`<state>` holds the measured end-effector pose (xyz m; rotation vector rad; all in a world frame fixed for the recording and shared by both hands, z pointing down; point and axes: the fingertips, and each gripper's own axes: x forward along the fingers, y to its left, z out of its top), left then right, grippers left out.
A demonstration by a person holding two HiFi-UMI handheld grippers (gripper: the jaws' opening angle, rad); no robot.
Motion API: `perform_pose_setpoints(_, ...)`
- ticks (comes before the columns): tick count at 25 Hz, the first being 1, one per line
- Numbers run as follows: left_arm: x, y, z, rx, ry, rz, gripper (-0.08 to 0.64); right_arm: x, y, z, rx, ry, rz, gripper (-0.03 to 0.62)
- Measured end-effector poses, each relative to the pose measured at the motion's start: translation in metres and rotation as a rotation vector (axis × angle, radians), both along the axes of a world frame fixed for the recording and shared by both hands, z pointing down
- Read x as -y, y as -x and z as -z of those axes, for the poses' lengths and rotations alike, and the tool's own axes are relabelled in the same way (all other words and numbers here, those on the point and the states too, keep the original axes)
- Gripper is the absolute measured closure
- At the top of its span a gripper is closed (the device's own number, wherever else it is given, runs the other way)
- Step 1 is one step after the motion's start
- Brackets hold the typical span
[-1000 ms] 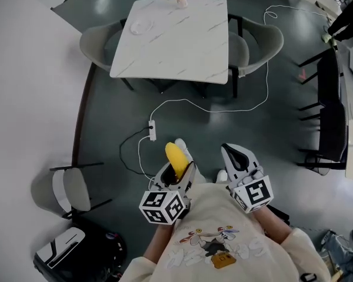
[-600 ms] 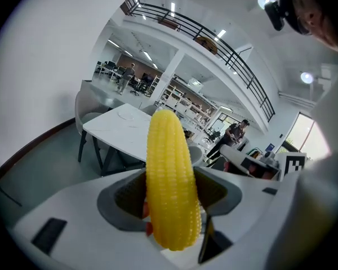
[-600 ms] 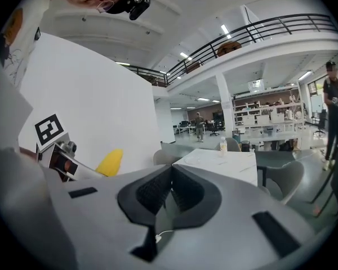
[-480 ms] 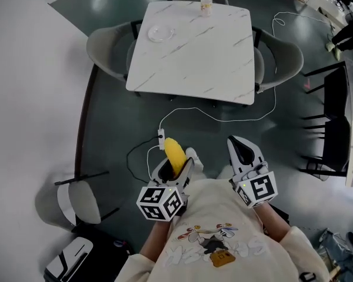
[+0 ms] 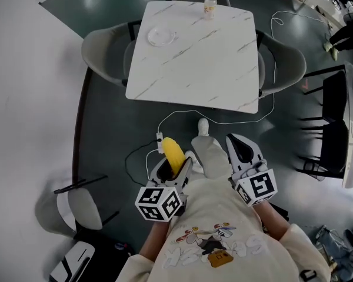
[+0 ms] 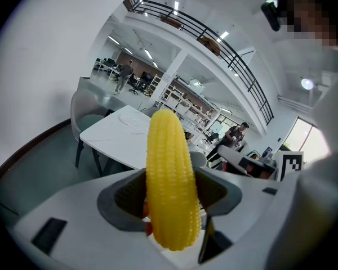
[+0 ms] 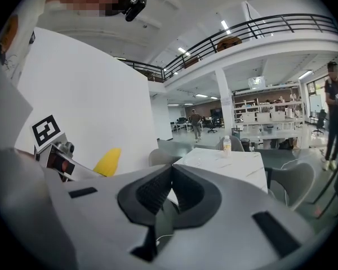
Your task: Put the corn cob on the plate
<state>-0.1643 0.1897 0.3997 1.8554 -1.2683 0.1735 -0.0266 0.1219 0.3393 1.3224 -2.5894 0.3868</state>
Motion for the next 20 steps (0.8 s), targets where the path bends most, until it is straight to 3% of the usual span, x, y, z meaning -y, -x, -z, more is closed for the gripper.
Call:
perform_pose_setpoints(3,0.02,0.001,-0.006,-0.018,0.018,0.01,0.295,0.024,0.003,-0.007,0.025,0.022,0.01,0.588)
perform_pose_setpoints(13,0.15,0.005,-0.02,0.013,0.062,0.039,0.295,0.162,0.012,-0.021,-0.002,-0.047,0.094,0.588)
perform_pose_setpoints(20,0.24,0.002,-0.035,0.027,0.127,0.034,0.295,0.258,0.004,-0.047,0.014,0.015,0.096,0.588)
